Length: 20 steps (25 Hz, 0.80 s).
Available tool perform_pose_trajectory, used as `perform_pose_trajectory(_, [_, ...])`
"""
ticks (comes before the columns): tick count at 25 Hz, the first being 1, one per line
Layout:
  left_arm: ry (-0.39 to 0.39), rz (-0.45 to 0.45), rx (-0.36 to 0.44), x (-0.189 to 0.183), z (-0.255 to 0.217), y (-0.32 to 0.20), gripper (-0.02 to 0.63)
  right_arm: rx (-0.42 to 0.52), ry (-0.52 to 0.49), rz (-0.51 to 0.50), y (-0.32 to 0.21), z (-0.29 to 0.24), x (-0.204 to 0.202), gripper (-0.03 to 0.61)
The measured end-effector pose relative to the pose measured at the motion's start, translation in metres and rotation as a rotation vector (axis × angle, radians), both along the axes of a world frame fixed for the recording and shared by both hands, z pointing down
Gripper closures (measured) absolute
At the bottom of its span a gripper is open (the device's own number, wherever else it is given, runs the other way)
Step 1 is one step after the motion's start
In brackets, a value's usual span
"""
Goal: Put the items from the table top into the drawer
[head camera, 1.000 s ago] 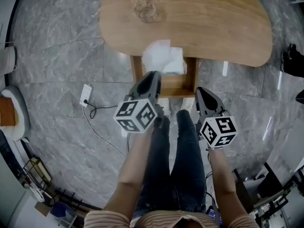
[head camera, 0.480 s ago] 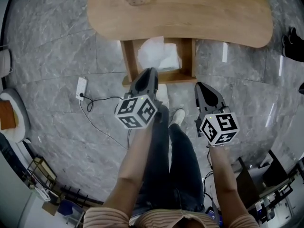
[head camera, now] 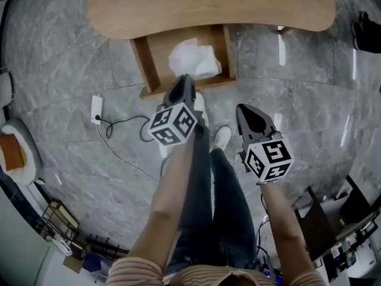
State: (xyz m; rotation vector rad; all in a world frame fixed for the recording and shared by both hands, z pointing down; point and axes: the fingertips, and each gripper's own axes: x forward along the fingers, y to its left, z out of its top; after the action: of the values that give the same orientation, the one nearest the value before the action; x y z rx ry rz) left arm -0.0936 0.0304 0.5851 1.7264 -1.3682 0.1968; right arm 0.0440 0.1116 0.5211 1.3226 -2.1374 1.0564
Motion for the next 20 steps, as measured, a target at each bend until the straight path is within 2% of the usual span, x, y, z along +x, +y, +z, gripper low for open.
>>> perform_pose_trajectory(7, [-0.022,-0.025,-0.012,0.019,0.051,-0.002,0.584,-0.031,-0.015,-0.021,0.021,0.027,0.003,0.571])
perform_pose_trajectory(20, [-0.056,-0.032,-0.042,0.030,0.108,-0.032,0.584,-0.057,-0.013,-0.038,0.008,0.064,0.012,0.571])
